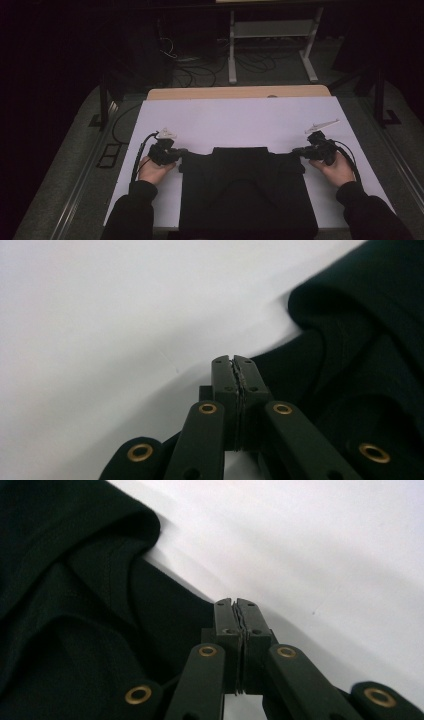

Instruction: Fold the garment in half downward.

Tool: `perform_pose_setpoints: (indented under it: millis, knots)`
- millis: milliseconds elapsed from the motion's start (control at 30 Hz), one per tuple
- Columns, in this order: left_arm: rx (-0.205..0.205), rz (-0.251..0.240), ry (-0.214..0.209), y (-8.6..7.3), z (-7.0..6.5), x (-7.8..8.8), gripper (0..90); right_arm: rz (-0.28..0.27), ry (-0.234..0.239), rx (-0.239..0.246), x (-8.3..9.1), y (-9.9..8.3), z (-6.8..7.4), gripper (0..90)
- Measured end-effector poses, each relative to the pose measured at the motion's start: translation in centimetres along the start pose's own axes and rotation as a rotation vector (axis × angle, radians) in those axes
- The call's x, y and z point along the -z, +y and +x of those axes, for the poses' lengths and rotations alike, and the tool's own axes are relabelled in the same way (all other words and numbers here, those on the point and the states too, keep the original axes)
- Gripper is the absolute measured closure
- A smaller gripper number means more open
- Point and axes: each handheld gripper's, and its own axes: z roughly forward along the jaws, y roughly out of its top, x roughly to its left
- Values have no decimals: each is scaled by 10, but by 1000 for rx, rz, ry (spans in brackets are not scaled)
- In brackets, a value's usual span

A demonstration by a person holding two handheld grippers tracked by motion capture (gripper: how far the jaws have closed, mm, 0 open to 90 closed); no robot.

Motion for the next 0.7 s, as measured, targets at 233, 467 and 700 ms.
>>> perform_pose_setpoints:
  millis: [233,467,700]
  knots:
    - [-14,-14,29,10,3,-1,886,-46,15,-34,4,6,-6,875]
    - [2,-24,39,16,8,-1,885,-71,7,-36,3,18,-9,875]
    - [-13,-9,49,29,12,5,885,-99,1,-39,8,30,-11,875]
